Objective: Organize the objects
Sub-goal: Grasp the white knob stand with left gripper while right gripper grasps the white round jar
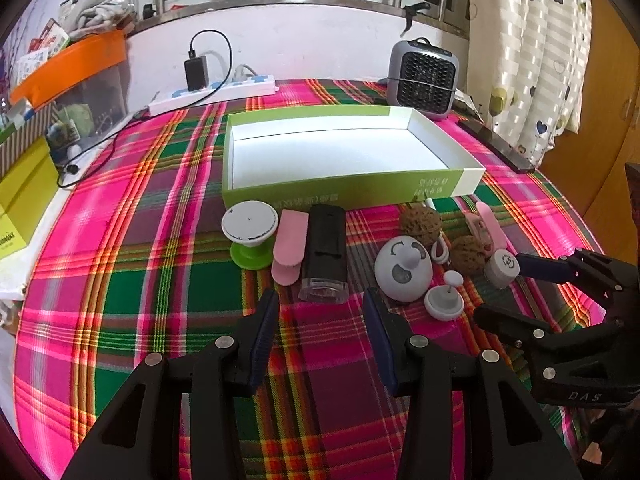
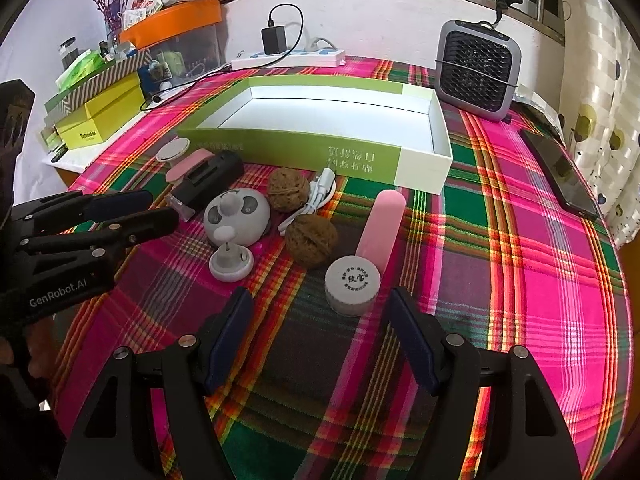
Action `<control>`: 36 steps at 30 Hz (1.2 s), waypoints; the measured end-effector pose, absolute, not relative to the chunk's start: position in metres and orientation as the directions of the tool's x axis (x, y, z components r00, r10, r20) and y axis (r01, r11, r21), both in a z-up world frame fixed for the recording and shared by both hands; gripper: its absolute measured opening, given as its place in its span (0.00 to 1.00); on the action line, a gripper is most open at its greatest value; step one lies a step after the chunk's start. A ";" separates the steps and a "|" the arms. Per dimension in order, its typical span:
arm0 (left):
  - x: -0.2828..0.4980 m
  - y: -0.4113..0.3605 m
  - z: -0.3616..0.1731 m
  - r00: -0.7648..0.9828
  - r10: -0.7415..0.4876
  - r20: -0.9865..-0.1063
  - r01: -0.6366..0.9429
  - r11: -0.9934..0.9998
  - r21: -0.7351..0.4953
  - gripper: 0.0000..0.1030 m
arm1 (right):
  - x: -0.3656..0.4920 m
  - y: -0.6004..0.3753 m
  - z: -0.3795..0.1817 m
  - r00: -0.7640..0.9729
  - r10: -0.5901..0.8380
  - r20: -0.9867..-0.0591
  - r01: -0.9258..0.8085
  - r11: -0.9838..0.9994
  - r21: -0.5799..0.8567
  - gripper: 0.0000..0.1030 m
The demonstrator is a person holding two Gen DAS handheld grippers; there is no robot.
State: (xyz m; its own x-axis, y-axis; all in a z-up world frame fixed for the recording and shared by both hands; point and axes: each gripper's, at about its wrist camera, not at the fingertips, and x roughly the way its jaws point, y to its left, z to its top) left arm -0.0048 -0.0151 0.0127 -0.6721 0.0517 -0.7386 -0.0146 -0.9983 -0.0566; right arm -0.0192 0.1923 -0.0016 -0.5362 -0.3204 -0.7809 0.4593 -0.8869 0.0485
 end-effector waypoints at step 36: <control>-0.001 0.031 0.023 -0.660 0.256 -0.707 -0.223 -0.964 -0.142 0.41 | -0.026 0.208 0.001 -0.548 -0.341 -0.764 0.456 -0.887 0.069 0.28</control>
